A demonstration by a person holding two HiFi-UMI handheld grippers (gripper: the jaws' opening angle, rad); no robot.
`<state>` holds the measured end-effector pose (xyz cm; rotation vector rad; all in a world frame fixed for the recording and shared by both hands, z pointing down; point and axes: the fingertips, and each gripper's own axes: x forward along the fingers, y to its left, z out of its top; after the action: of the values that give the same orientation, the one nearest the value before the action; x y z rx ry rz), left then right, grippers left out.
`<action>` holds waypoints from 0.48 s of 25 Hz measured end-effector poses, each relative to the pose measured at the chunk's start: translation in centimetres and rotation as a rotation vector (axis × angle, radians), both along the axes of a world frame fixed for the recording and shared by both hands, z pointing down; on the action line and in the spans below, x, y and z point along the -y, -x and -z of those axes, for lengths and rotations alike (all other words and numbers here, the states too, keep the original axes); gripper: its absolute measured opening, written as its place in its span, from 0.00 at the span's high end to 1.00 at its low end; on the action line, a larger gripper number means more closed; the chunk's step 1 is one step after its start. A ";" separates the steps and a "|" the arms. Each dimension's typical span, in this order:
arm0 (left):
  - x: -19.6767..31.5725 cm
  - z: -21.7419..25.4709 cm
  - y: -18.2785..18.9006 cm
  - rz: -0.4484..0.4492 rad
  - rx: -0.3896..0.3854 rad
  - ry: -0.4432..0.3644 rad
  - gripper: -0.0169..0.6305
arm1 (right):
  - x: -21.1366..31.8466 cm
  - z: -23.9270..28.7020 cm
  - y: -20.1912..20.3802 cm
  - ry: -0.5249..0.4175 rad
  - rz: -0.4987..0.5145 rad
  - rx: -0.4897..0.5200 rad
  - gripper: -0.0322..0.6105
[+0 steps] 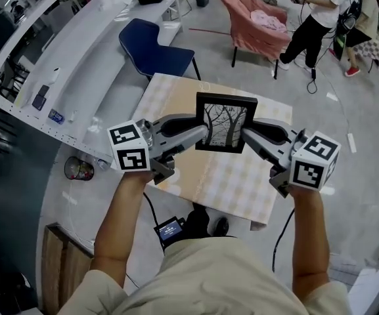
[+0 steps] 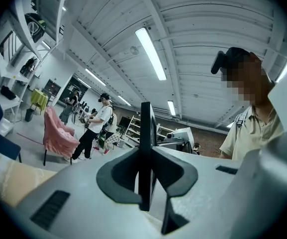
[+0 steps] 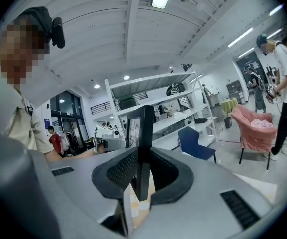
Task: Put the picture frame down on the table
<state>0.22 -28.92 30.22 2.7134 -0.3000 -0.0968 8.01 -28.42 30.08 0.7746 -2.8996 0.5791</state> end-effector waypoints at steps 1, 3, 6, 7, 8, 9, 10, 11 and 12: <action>0.2 -0.4 0.1 0.000 0.003 0.006 0.86 | 0.3 -0.4 0.1 0.006 -0.001 0.002 0.84; 0.8 -1.2 0.3 0.001 0.007 0.020 0.86 | 0.8 -1.3 0.3 0.018 -0.002 0.006 0.84; 1.8 -2.4 0.6 0.001 0.014 0.042 0.86 | 1.7 -2.5 0.6 0.040 -0.006 0.011 0.84; 2.2 -2.8 0.7 0.001 0.016 0.049 0.86 | 2.1 -2.9 0.7 0.048 -0.008 0.011 0.84; 2.7 -3.2 0.8 0.001 0.018 0.057 0.86 | 2.6 -3.3 0.8 0.056 -0.010 0.012 0.84; 3.2 -3.6 1.0 0.001 0.020 0.065 0.86 | 3.1 -3.7 1.0 0.064 -0.012 0.012 0.84; 3.7 -4.0 1.2 0.001 0.022 0.074 0.86 | 3.6 -4.1 1.2 0.072 -0.014 0.012 0.84; 4.2 -4.4 1.4 0.000 0.023 0.084 0.86 | 4.1 -4.5 1.4 0.081 -0.015 0.011 0.84; 4.6 -4.9 1.5 0.000 0.024 0.094 0.86 | 4.5 -5.0 1.5 0.090 -0.016 0.010 0.84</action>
<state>-1.32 -33.56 35.13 2.6227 -0.3041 -0.0494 6.47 -32.93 35.07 0.7863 -2.8562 0.7123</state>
